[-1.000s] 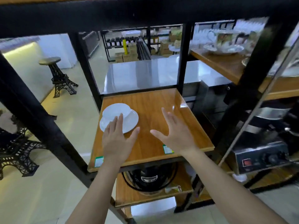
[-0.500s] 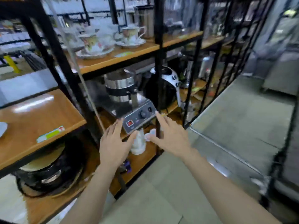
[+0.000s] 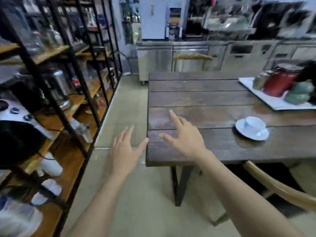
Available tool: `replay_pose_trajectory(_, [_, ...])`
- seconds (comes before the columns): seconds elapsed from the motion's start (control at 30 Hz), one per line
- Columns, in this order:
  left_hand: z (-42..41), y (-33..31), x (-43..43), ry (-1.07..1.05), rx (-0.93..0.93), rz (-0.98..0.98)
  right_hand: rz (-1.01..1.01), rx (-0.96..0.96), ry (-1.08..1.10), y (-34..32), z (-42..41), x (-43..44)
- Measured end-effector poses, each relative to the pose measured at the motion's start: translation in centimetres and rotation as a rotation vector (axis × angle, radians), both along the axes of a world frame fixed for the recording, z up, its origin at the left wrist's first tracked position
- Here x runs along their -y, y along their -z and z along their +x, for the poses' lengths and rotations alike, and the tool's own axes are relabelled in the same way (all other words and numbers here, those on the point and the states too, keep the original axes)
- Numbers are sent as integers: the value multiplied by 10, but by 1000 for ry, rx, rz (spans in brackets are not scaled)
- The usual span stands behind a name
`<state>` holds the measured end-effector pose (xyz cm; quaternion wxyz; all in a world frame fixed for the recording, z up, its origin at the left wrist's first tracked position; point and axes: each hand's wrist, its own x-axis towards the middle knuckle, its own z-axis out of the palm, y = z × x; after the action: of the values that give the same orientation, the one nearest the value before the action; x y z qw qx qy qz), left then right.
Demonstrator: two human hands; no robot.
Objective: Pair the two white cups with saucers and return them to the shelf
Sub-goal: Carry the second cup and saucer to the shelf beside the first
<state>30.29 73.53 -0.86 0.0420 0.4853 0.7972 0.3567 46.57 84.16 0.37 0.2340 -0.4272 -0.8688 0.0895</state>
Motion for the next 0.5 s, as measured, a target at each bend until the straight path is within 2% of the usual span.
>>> replay_pose_trajectory(0.2, [65,17,-127,231,100,-31,-53,30,213,3,94,-101])
replay_pose_trajectory(0.4, [139,20,-228,393,104,-131,-114,-15,420,7,186,-173])
replay_pose_trajectory(0.5, [180,23,-262,486,97,-190,-117,27,538,14,229,-196])
